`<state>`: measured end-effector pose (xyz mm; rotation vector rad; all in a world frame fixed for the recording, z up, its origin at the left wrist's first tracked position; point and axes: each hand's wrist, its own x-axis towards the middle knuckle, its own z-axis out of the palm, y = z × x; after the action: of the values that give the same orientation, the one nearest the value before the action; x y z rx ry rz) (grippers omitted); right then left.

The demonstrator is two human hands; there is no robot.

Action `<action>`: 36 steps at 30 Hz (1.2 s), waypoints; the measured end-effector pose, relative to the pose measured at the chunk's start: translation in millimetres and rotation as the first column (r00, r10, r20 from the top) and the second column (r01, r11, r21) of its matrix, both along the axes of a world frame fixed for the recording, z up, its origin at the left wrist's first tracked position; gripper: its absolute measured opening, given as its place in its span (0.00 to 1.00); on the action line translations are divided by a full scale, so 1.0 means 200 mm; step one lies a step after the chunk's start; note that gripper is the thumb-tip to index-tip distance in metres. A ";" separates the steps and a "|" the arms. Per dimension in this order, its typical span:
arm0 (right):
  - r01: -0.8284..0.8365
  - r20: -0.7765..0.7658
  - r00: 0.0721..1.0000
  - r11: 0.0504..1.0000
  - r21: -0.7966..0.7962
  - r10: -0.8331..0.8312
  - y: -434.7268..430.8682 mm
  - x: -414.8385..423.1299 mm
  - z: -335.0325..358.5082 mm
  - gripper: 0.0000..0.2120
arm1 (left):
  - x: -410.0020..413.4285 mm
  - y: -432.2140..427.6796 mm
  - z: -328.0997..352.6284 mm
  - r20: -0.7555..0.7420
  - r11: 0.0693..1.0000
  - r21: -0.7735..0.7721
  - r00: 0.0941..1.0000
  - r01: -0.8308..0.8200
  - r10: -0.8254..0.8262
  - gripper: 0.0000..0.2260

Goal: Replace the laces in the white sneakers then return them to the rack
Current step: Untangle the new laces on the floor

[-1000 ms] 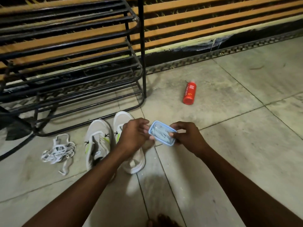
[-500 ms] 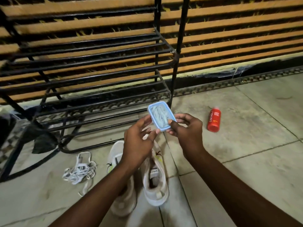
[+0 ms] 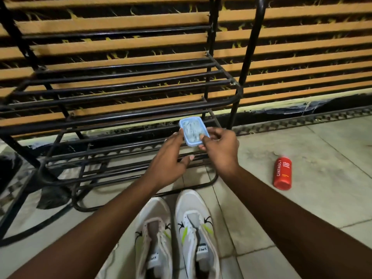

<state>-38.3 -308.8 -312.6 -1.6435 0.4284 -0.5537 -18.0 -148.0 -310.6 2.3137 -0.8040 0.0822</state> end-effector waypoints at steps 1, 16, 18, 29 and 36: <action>-0.006 -0.009 1.000 1.000 -0.022 0.006 0.00 0.03 0.00 0.12 | 0.03 0.00 0.01 -0.024 1.000 0.019 1.000 0.001 0.000 0.34; -0.045 -0.083 0.996 0.978 -0.206 0.028 -0.06 0.18 0.01 0.18 | 0.18 -0.12 0.08 -0.328 0.996 0.063 0.941 -0.060 0.077 0.39; -0.067 -0.088 0.995 0.978 -0.196 0.050 -0.07 0.18 0.01 0.18 | 0.19 -0.13 0.08 -0.331 0.996 0.051 0.940 -0.067 0.081 0.39; 0.008 0.073 0.997 0.977 -0.214 0.007 -0.01 -0.15 0.04 0.15 | -0.12 -0.04 0.03 -0.275 0.865 -0.413 0.945 -0.285 0.180 0.23; -0.150 0.133 0.978 0.985 -0.079 0.160 0.25 -0.43 0.00 0.10 | -0.44 0.20 0.00 -0.283 0.762 -0.544 0.932 -0.351 0.227 0.14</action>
<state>-123.8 -259.7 -312.6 -1.6759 0.1783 -0.5663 -106.0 -107.5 -311.5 1.7864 -0.2461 0.2018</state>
